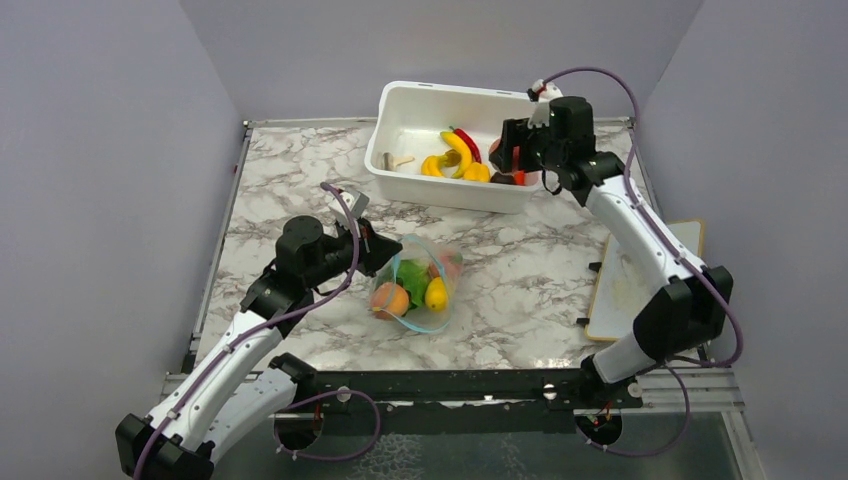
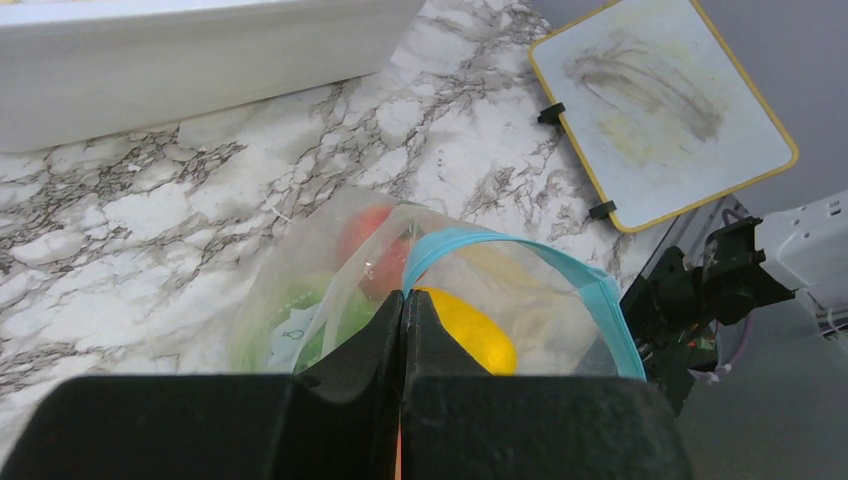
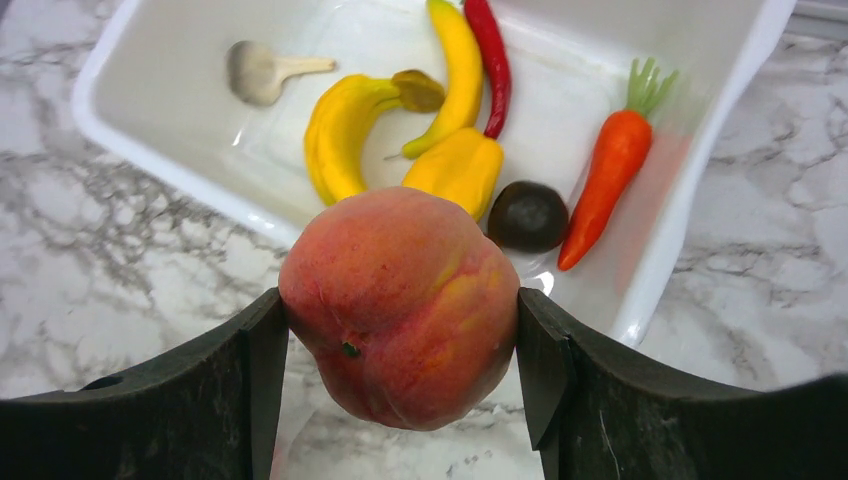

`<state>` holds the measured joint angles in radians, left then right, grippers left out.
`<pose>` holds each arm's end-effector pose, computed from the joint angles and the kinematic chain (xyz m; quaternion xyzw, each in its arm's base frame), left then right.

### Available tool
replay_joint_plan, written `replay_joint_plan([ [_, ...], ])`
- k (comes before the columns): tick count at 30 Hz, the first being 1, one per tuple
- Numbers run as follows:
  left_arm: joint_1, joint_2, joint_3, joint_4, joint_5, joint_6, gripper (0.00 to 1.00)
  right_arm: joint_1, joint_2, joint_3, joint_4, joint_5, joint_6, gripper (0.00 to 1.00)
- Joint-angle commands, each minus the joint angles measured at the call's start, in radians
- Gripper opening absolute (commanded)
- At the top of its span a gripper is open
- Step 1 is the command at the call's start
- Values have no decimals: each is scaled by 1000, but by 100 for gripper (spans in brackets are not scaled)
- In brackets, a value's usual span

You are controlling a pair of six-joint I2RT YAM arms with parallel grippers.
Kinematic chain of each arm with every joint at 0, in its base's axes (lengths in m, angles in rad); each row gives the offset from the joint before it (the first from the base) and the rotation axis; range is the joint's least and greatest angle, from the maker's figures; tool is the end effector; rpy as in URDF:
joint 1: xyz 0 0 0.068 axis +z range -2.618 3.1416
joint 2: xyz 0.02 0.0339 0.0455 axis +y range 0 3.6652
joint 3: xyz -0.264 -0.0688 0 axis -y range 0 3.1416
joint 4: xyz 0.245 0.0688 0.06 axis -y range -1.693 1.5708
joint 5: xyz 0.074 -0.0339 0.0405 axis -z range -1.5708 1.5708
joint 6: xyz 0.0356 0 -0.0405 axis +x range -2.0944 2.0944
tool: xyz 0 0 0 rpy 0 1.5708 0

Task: Place the food in the zip-top bag and seal the zipper
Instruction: Pick up the fake fruit from the bin, then place the fake fruit in the bin.

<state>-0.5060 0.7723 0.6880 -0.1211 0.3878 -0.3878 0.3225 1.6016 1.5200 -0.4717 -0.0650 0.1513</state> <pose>0.1551 -0.1013 0.3151 0.1663 0.7528 -0.4024 0.4937 0.3506 0.1196 0.3597 -0.0904 0.8683 0.1418 0.4666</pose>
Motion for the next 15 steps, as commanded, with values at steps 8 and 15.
replay_joint_plan([
  [8,-4,50,103,4,-31,-147,0,100,-388,-332,96,-237,172,35],
  [15,-4,57,122,3,-55,-170,0,221,-549,-426,137,-311,264,34],
])
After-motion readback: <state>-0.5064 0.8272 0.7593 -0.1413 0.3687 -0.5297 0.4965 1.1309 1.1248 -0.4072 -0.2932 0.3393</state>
